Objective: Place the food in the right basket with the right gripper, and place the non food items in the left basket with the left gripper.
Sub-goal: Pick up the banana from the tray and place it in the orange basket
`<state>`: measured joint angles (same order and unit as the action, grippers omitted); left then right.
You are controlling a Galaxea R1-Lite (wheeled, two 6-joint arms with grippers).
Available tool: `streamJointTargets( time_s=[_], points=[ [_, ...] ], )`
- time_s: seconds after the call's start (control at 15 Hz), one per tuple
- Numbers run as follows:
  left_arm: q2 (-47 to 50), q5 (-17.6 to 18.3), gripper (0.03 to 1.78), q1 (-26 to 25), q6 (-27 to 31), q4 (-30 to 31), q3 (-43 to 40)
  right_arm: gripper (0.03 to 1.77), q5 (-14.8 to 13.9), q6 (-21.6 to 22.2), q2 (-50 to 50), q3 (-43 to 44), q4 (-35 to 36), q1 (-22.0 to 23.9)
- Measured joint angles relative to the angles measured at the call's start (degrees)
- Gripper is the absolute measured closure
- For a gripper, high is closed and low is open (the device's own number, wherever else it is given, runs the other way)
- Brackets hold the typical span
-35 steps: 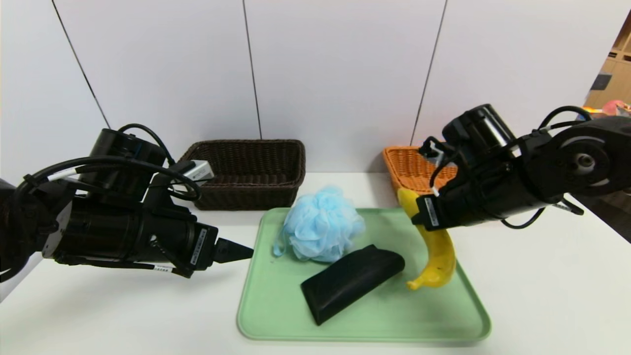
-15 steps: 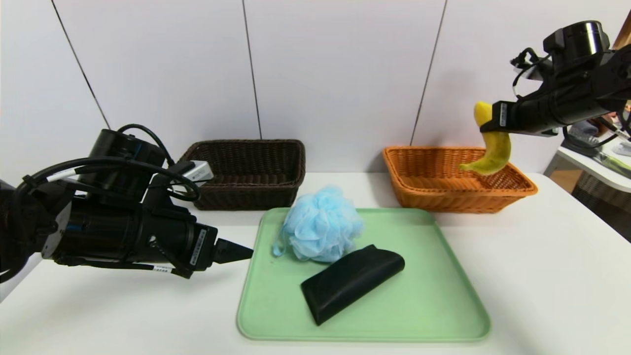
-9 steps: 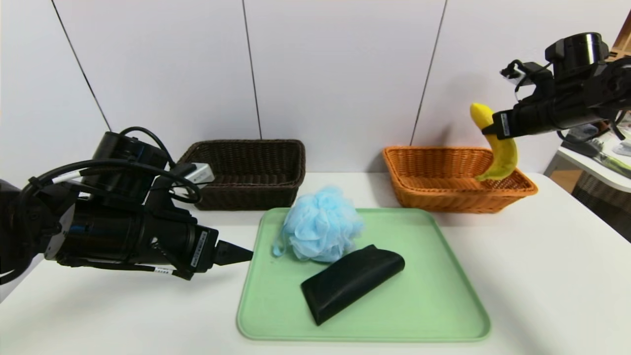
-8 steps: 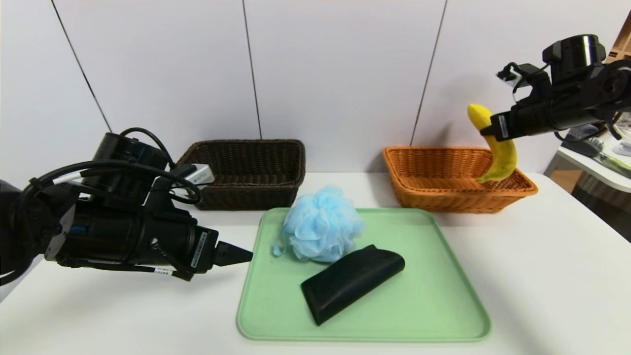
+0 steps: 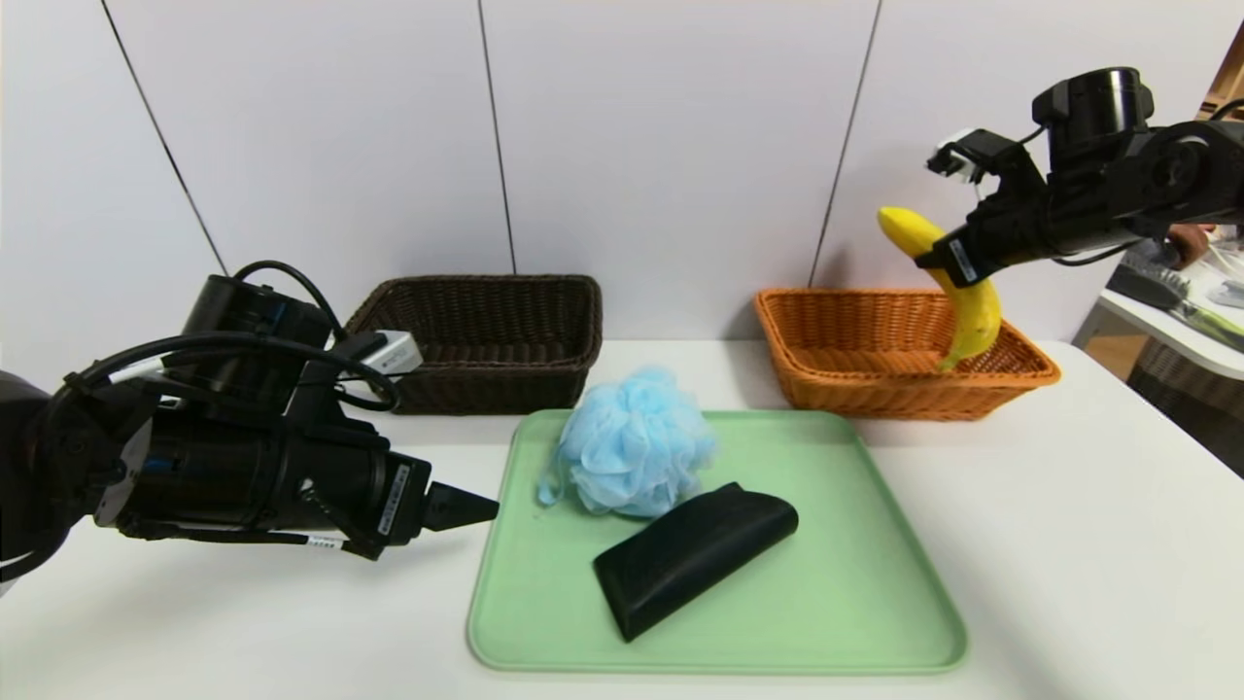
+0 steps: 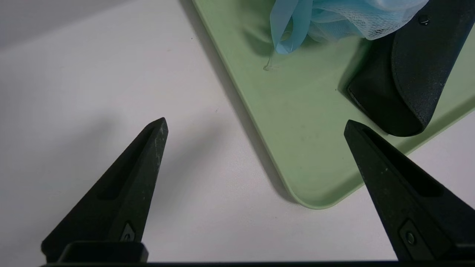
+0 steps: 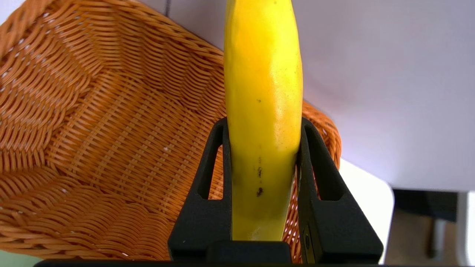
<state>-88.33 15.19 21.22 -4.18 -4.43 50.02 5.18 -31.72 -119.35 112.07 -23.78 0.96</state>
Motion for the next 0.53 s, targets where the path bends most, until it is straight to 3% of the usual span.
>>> streamJointTargets(
  time_s=[0.27, 0.53],
  points=[
    [0.0, 0.0, 0.12, 0.0, -0.1, 0.1, -0.4, 1.33, -0.9, -6.1, -0.1, 0.0, 0.1, -1.9],
    [0.0, 0.0, 0.12, -0.1, -0.3, 0.2, -0.4, 1.33, -4.8, -12.3, 0.0, 0.3, 3.6, -3.3]
  ],
)
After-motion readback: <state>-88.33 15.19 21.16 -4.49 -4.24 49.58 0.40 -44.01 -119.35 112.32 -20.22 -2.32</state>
